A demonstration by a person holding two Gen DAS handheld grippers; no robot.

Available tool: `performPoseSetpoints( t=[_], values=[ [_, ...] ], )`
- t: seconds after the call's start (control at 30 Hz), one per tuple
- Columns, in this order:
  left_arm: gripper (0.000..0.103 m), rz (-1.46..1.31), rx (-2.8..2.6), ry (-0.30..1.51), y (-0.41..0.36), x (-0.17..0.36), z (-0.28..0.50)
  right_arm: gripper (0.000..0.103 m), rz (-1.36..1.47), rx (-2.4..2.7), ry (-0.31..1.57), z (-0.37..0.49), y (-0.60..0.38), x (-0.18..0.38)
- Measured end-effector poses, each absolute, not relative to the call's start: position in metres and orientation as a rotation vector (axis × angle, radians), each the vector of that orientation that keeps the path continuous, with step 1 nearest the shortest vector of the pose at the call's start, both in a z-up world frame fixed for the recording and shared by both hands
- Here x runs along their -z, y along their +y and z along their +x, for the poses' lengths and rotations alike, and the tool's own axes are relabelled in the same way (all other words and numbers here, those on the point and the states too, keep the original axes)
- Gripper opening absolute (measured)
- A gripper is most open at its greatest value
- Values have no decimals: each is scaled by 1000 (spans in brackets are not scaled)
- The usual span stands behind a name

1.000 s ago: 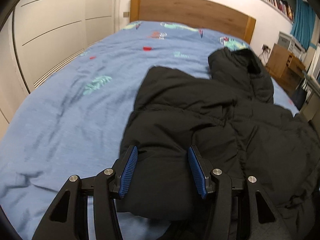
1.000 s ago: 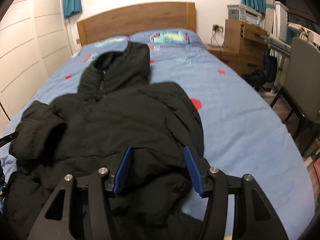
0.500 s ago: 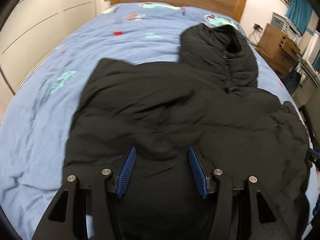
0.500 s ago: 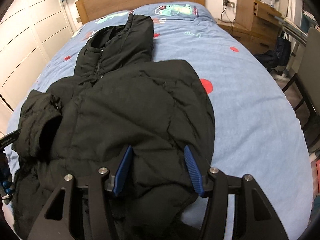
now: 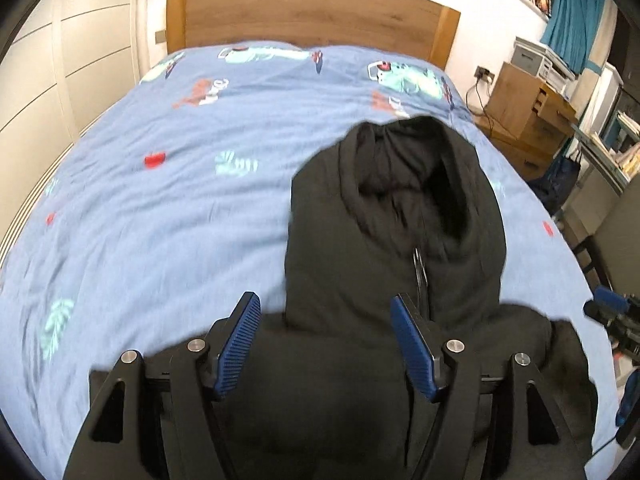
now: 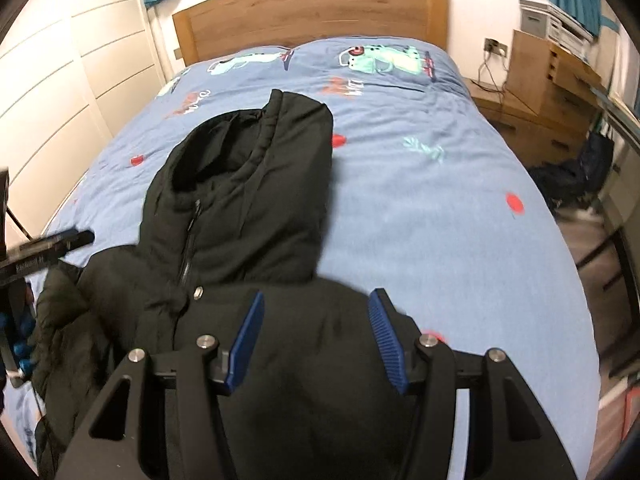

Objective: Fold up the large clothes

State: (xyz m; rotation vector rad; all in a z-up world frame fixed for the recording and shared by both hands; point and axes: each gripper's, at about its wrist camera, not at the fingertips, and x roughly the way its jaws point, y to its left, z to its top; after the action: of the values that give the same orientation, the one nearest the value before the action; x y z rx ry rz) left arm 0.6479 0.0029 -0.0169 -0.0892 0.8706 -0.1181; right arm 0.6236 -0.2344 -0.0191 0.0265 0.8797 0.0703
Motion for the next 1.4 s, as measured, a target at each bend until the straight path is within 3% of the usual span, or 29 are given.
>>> performPoseSetpoints(
  t=[0.27,0.5,0.77,0.9,1.07,1.4],
  values=[
    [67,-70,117,847,14,11,605,53,-26,-216,875,610,-187,16],
    [67,-35,-4,854,69,14,550,53,-58,-455,904,561,-87,24],
    [67,3,-28,978,104,65,492,53,-208,-588,947,526,5,71],
    [67,-50,69,1072,77,101,459,53,-288,-537,984,513,-13,92],
    [67,-37,142,1075,34,103,439,53,-290,-458,1024,500,-52,91],
    [68,-6,153,996,21,44,441,53,-128,-352,944,477,-121,26]
  ],
)
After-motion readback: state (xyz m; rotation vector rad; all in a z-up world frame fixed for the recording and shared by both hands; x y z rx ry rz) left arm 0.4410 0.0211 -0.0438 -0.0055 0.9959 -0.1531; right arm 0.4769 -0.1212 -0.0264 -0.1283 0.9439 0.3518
